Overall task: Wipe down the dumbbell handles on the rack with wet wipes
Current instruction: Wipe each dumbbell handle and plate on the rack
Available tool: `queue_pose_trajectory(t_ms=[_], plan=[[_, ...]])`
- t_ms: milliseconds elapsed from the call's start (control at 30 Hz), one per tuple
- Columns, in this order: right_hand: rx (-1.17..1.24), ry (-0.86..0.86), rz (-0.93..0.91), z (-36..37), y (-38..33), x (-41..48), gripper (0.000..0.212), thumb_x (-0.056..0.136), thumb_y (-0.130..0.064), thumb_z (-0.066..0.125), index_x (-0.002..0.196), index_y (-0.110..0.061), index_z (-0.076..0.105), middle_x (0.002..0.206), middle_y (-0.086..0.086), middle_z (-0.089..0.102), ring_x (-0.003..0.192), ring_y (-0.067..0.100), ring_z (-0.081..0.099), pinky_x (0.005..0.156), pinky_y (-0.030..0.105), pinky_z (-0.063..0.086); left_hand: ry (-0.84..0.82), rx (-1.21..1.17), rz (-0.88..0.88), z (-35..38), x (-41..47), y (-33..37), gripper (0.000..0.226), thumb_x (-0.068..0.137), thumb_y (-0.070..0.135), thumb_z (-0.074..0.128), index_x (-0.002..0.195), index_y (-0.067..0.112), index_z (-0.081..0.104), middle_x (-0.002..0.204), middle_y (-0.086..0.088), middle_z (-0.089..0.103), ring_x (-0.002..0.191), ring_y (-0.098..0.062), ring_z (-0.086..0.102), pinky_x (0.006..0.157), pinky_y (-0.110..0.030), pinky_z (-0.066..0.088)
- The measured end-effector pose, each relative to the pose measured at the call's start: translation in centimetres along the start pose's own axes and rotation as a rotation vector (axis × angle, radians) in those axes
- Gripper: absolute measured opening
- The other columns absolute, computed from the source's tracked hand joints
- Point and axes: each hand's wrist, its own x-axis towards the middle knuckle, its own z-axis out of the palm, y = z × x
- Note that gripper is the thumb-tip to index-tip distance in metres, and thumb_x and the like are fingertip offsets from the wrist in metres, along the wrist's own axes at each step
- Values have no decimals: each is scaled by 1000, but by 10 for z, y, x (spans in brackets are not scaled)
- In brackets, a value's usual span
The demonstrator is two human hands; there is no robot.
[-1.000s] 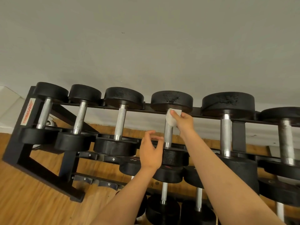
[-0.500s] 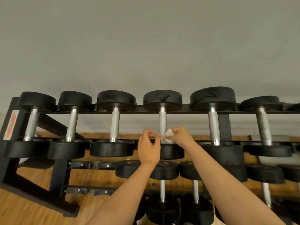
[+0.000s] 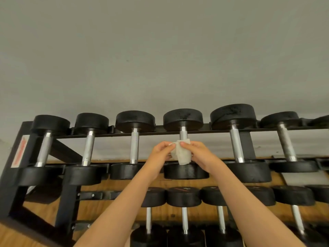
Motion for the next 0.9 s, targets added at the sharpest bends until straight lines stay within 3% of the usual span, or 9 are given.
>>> queue_pose_trajectory(t_ms=[100,167,267,367,567,700,767,867,900], plan=[[-98,96,-74,-1,6,3,16,98,-20,56,106,-12,67,99,2,71,92,16,66,76,20,54,13,-2,6,-2,0,5,11,99,18,54,90,13,57,98,-6,66,97,-19,64,89,-31,54],[-318,313,-156,-7,15,7,17,99,-21,54,104,-9,66,95,3,66,89,14,61,72,15,50,66,-9,-11,-8,1,6,12,100,23,52,94,14,56,104,-9,64,100,-22,63,92,-36,53],[-538,555,-248,-11,32,11,20,102,-25,46,98,-14,63,94,3,64,88,14,59,77,26,48,192,106,12,-20,3,3,16,102,28,47,101,14,54,101,-6,58,94,-16,55,79,-28,47],[-673,621,-281,-4,50,18,31,102,-32,41,92,-12,62,88,4,62,83,17,60,74,35,52,208,235,36,-25,8,-1,15,103,26,46,96,13,51,91,0,52,84,-10,48,68,-21,37],[-672,688,-311,-2,54,20,34,104,-33,38,85,-15,60,79,0,59,74,13,57,64,26,47,54,342,-92,-10,28,-14,20,99,24,54,83,14,54,80,-5,52,75,-14,50,67,-23,40],[-630,732,-312,-2,56,23,36,103,-35,36,82,-17,59,76,0,59,72,13,57,65,31,49,-96,369,-133,5,33,-14,20,97,24,59,81,13,66,77,-3,62,79,-15,59,73,-24,46],[-615,735,-319,-2,57,23,35,104,-33,36,81,-17,58,75,0,59,70,13,57,65,32,49,-169,406,-158,9,37,-12,22,94,30,62,90,13,74,93,-4,71,93,-17,63,85,-28,49],[-617,725,-324,-2,56,21,34,104,-33,37,82,-17,58,74,-1,58,69,12,57,62,29,47,-232,417,-236,10,43,-6,35,71,46,71,92,19,77,111,-5,70,111,-22,60,103,-37,45],[-619,722,-325,-2,56,21,34,104,-33,37,82,-17,58,74,-1,59,69,12,57,61,28,46,-248,450,-237,10,45,-6,25,75,41,71,90,21,78,112,-3,70,112,-21,59,104,-37,44]])
